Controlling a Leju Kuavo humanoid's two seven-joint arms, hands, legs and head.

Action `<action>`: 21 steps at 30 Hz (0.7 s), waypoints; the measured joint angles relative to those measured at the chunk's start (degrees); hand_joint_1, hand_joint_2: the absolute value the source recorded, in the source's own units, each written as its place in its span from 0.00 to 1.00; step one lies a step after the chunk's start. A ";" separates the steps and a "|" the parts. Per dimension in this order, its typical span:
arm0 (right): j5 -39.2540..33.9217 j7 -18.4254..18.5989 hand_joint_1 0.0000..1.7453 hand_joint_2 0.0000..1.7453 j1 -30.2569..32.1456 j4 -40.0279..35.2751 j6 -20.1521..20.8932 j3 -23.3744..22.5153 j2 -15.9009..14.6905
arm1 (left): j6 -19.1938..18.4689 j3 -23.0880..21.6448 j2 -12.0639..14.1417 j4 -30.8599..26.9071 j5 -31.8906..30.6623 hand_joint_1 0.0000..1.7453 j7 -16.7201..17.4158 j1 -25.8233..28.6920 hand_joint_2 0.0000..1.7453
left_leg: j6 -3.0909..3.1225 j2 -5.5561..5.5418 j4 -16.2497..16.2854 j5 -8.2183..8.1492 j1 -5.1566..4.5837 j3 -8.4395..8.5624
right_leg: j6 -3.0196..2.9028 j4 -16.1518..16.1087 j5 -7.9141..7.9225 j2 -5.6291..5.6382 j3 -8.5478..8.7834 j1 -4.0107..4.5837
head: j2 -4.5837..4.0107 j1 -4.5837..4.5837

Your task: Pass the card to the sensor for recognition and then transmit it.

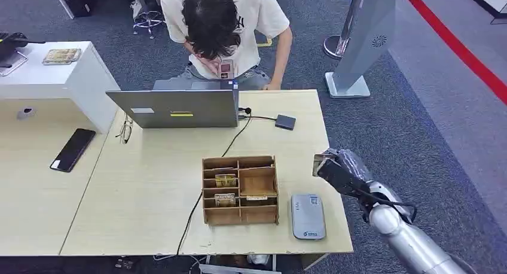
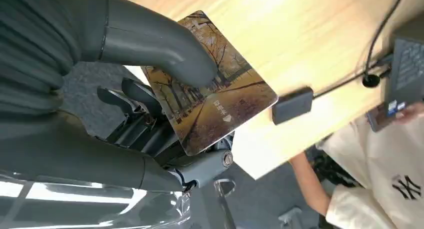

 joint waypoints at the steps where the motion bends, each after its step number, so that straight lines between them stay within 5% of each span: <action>1: -1.01 0.55 1.00 1.00 0.03 -0.15 1.07 0.17 -0.37 | -0.07 0.02 0.00 0.02 0.11 0.00 -0.02 0.00 0.00 | 0.00 0.00 0.00 0.00 0.00 0.00 | 0.00 0.00 0.00 0.00 0.00 0.00 | 0.00 0.00; 21: -10.42 7.95 1.00 1.00 4.69 -4.41 10.66 4.35 -8.80 | -0.09 0.20 0.26 0.15 0.44 0.00 -0.83 0.98 0.00 | 0.02 -0.02 0.00 -0.03 -0.01 -0.02 | 0.05 -0.01 -0.04 -0.03 0.00 -0.01 | 0.00 0.00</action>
